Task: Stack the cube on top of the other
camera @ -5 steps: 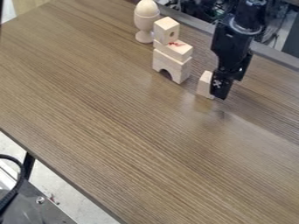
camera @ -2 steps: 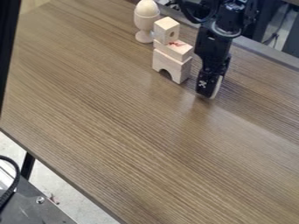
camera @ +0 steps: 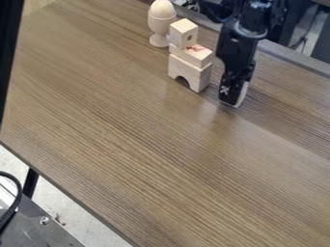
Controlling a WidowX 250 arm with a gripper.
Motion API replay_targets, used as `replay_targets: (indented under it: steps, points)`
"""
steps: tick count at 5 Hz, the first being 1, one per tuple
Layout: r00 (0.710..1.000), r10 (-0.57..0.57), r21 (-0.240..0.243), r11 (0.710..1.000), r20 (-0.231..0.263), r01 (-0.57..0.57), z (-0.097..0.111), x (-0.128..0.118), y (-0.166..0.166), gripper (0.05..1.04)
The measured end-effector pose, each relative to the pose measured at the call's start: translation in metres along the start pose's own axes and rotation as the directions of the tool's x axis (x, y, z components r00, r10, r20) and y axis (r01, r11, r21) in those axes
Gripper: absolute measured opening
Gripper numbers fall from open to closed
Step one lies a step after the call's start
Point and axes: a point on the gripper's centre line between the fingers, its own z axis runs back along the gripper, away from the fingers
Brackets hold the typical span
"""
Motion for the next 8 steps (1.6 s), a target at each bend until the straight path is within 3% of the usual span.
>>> replay_targets:
  steps: [2,4,6,8]
  points:
    - [0.995,-0.065,0.018,0.998,-0.075,0.066,0.044,-0.007,0.001,0.579]
    - [0.994,-0.026,0.054,0.998,-0.109,0.032,0.072,0.017,-0.005,0.579]
    - [0.997,-0.019,0.079,0.997,-0.074,0.024,0.089,0.032,-0.006,0.579]
    - [0.998,-0.055,0.072,0.996,-0.035,0.058,0.085,0.041,-0.009,0.578]
